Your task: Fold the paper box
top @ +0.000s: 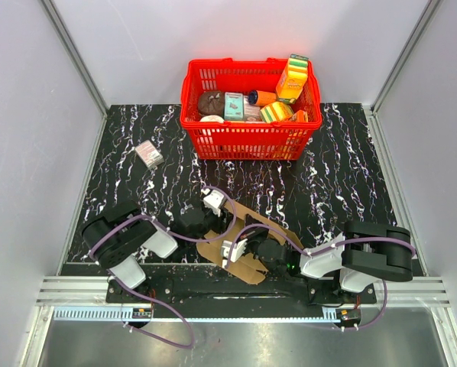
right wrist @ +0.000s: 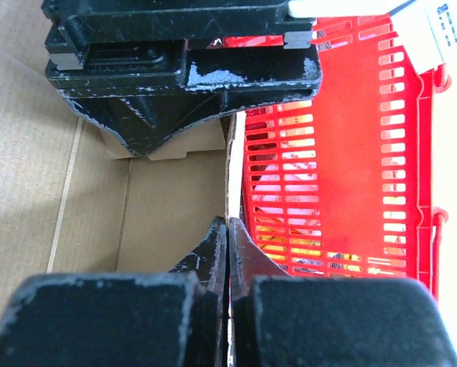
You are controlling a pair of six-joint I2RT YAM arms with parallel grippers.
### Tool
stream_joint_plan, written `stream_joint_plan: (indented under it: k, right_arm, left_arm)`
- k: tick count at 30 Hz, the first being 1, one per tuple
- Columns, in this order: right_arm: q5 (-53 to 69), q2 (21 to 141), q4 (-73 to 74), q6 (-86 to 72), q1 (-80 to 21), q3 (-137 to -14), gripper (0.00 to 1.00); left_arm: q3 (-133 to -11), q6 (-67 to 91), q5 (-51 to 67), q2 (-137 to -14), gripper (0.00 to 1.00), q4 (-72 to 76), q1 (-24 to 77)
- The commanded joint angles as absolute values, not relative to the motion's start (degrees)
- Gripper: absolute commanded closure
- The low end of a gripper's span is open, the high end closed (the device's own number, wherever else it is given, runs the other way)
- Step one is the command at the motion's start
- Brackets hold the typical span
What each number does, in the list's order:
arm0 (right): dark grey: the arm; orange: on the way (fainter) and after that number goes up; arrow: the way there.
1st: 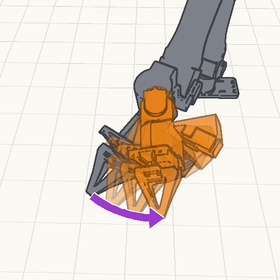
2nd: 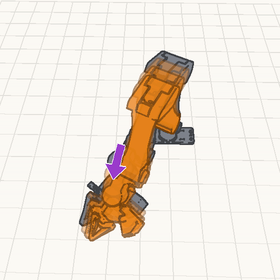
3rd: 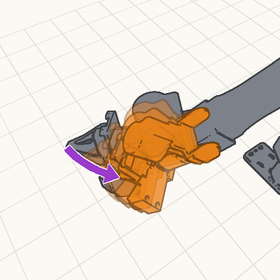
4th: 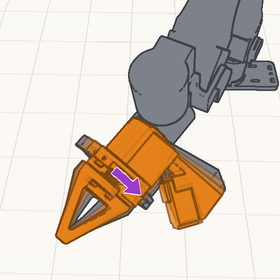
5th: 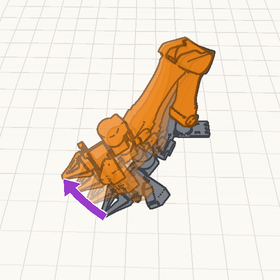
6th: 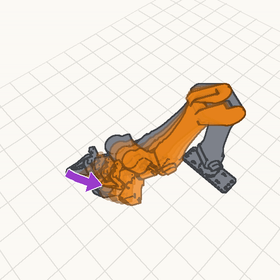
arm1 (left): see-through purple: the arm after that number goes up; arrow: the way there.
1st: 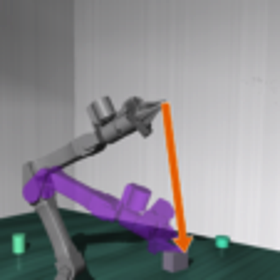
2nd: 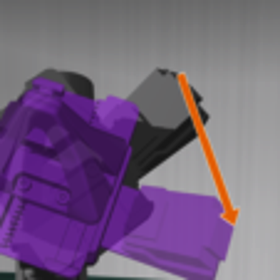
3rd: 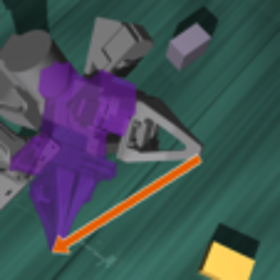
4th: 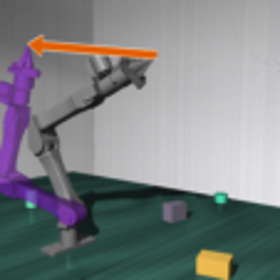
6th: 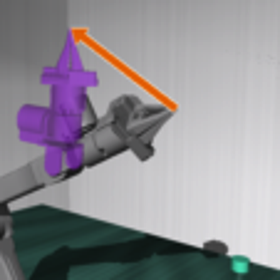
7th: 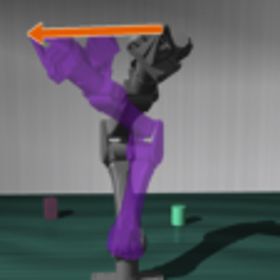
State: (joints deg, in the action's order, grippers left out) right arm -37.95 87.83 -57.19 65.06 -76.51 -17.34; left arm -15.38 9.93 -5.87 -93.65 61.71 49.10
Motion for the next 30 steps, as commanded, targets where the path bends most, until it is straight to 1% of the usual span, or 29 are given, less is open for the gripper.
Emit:
stream_joint_plan:
  k: [1,8,13,18,22,25,28,30]
  right_arm:
    - [-35.68,87.36,-54.49,61.44,-77.52,-17.75,1.00]
    - [-35.51,87.71,-54.49,61.26,-77.69,-18.02,1.00]
    - [-35.60,87.80,-54.23,61.00,-77.78,-18.02,1.00]
    - [-35.68,87.89,-54.23,60.82,-77.96,-18.02,1.00]
    - [-35.68,87.89,-54.32,60.64,-77.87,-18.02,1.00]
    - [-35.68,87.89,-54.23,60.47,-77.96,-18.02,1.00]
    - [-35.77,87.98,-54.14,60.38,-78.13,-17.93,1.00]
    - [-35.68,87.98,-54.14,60.21,-78.05,-17.93,1.00]
  left_arm:
    - [-16.79,9.23,-7.21,-94.66,0.54,66.45,49.31]
    - [-17.75,9.58,-7.91,-95.71,0.61,66.45,49.31]
    - [-18.63,9.76,-8.44,-96.06,0.68,66.27,49.31]
    - [-18.98,9.41,-8.79,-95.98,0.72,66.18,49.31]
    - [-18.98,9.40,-9.40,-96.15,0.79,66.53,49.22]
    - [-19.34,9.40,-9.40,-96.50,0.81,66.36,49.39]
    - [-19.60,9.14,-9.75,-96.59,0.85,66.01,49.48]
    - [-19.95,8.88,-10.19,-96.50,0.90,65.31,49.66]
